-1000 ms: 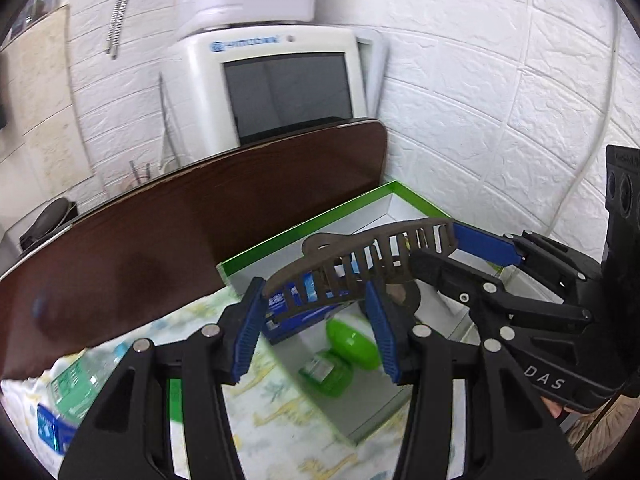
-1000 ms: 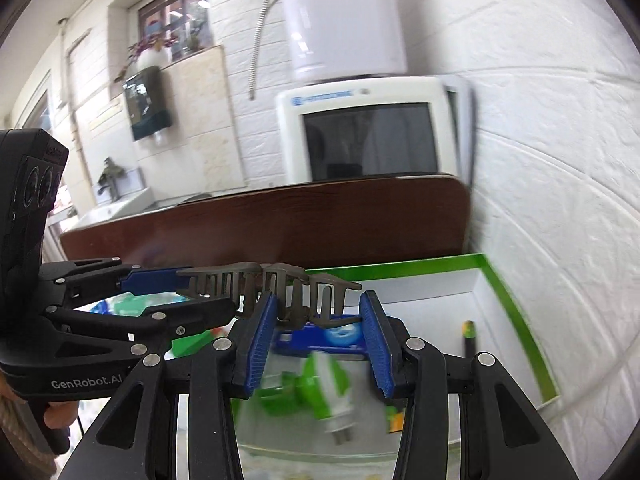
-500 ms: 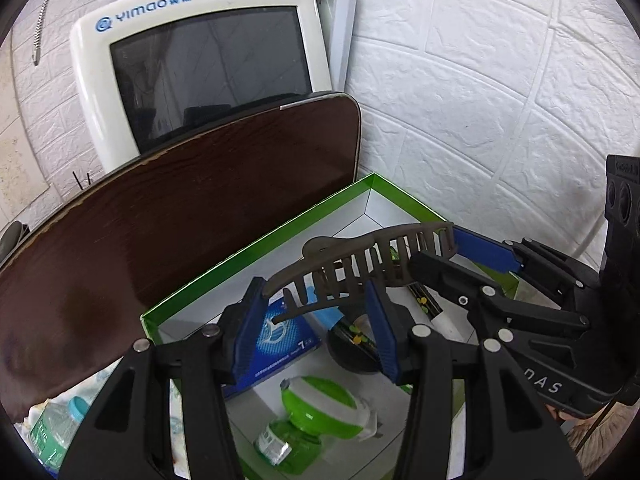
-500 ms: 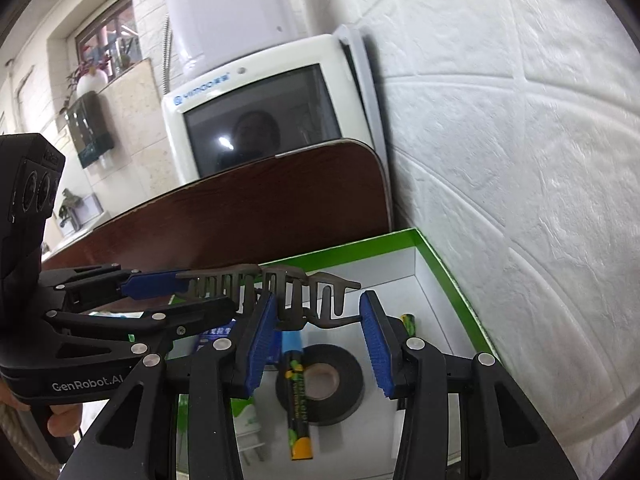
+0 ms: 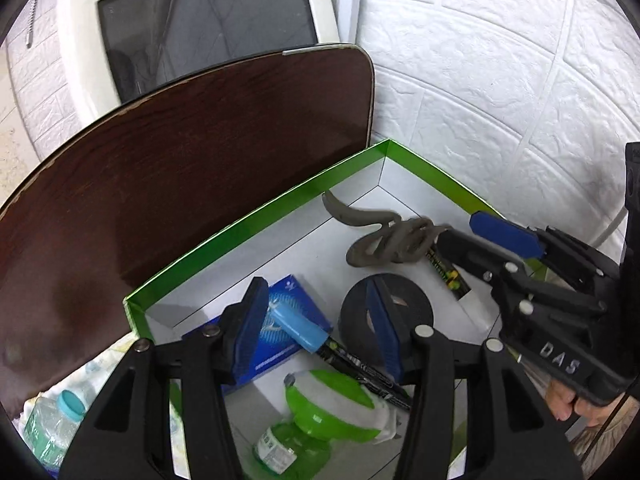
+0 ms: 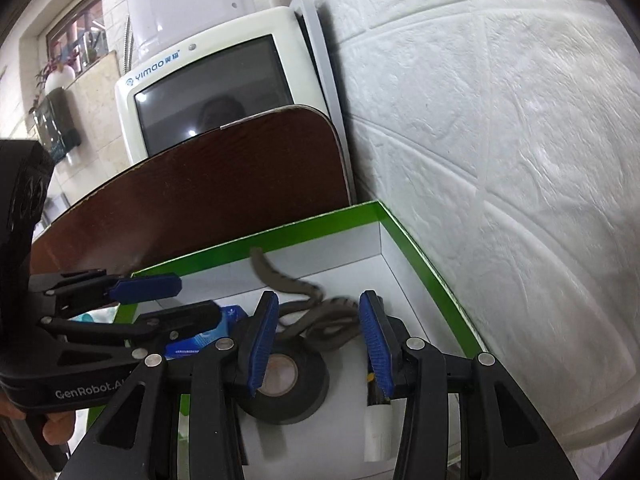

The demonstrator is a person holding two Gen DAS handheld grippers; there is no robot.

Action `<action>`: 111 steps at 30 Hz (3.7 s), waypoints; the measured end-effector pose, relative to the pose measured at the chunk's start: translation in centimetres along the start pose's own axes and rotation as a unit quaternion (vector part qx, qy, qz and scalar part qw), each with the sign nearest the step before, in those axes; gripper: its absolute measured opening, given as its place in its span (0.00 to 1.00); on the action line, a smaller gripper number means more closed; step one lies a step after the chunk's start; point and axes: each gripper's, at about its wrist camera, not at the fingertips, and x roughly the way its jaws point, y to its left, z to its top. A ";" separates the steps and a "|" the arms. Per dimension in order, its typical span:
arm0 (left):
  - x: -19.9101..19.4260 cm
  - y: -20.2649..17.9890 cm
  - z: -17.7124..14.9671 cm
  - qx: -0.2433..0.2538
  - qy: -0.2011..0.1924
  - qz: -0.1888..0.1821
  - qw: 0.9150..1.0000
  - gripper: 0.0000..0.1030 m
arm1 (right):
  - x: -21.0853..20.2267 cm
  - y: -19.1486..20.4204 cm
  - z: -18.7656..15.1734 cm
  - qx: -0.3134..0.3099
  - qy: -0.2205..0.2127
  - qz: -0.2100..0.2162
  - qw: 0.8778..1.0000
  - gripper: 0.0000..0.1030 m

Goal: Organize rigid objects
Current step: 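Move the right tool back to the small green box, then grasp the small green box with the right tool, then carry the small green box into the green box and release it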

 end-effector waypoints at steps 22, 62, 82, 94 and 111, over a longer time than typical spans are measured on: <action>-10.9 12.8 -10.7 -0.146 -0.046 0.111 0.982 0.57 | -3.1 12.0 0.3 -0.074 -0.002 0.133 0.988 0.44; -9.2 17.0 -18.3 -0.195 -0.004 0.028 0.980 0.33 | 7.0 25.7 -4.7 -0.110 0.188 0.196 0.956 0.44; -8.2 16.8 -15.6 -0.167 -0.018 0.054 0.984 0.40 | 9.0 25.5 -4.2 -0.105 0.209 0.188 0.954 0.42; -11.5 11.9 -11.8 -0.104 -0.064 0.057 0.991 0.40 | 3.3 22.5 -1.4 -0.081 0.145 0.194 0.967 0.42; -6.5 2.1 -4.0 0.015 -0.057 0.012 0.998 0.40 | -0.2 10.6 1.9 0.018 0.075 0.149 0.986 0.42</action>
